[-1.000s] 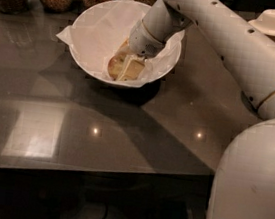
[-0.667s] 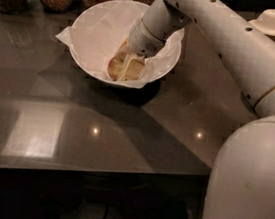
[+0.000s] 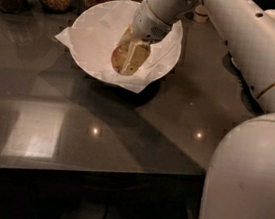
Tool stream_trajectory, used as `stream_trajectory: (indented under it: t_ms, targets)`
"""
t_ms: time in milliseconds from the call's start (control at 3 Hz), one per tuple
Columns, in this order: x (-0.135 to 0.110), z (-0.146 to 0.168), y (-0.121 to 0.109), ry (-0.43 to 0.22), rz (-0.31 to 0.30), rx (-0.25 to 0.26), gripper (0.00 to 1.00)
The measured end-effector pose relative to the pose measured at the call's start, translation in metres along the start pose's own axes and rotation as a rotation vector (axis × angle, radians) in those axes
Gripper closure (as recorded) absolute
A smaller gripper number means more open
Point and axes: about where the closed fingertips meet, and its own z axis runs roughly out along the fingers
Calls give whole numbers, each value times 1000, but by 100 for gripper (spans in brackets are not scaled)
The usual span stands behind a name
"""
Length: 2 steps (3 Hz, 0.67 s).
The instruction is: Pick apple from white bowl
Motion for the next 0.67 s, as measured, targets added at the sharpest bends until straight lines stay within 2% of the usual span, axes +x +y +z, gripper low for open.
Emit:
stream_trajectory:
  t_ms: [667]
  targets:
    - [-14,-57,-6,9,-45,82,100]
